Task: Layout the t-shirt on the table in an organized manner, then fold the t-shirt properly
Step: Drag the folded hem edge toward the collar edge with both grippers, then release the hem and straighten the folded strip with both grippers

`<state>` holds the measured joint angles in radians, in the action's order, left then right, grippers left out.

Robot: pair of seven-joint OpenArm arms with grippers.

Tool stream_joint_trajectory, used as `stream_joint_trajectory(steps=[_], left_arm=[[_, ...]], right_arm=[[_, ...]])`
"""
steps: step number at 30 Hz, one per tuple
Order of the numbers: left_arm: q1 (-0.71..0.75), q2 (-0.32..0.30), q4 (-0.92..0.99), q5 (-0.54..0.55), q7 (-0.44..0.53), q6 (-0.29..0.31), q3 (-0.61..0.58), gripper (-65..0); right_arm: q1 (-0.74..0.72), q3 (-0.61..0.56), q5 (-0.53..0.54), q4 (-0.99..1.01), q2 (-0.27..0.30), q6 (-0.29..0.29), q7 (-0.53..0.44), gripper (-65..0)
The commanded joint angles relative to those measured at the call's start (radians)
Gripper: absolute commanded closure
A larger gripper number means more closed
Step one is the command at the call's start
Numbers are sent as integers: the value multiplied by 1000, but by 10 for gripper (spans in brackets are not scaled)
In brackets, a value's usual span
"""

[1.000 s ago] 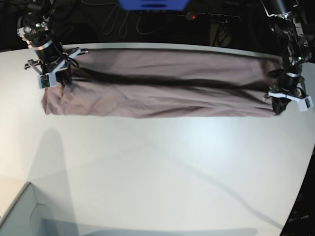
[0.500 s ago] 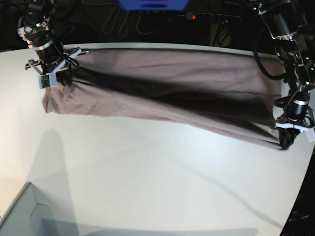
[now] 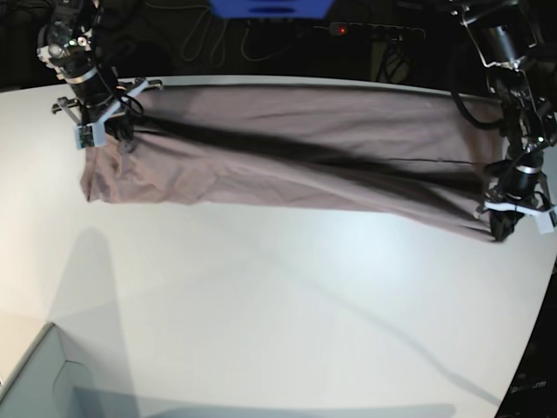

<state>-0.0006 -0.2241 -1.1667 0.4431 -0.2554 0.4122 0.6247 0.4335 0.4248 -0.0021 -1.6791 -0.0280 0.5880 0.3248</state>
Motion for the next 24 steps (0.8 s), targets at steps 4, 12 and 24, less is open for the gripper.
stream_joint_trajectory(steps=[4,12,24], left_arm=[[49,-14,-22,12,26,1,5,-2],[81,-14,61,12,26,1,8,-2],[110,-16,78,12,18,1,5,-7]], right_arm=[[-5,4,9,-13,7,13,-22,0],[-5,3,9,-13,7,13,-22,0],[-17,3,9,-13,7,13,-22,0]])
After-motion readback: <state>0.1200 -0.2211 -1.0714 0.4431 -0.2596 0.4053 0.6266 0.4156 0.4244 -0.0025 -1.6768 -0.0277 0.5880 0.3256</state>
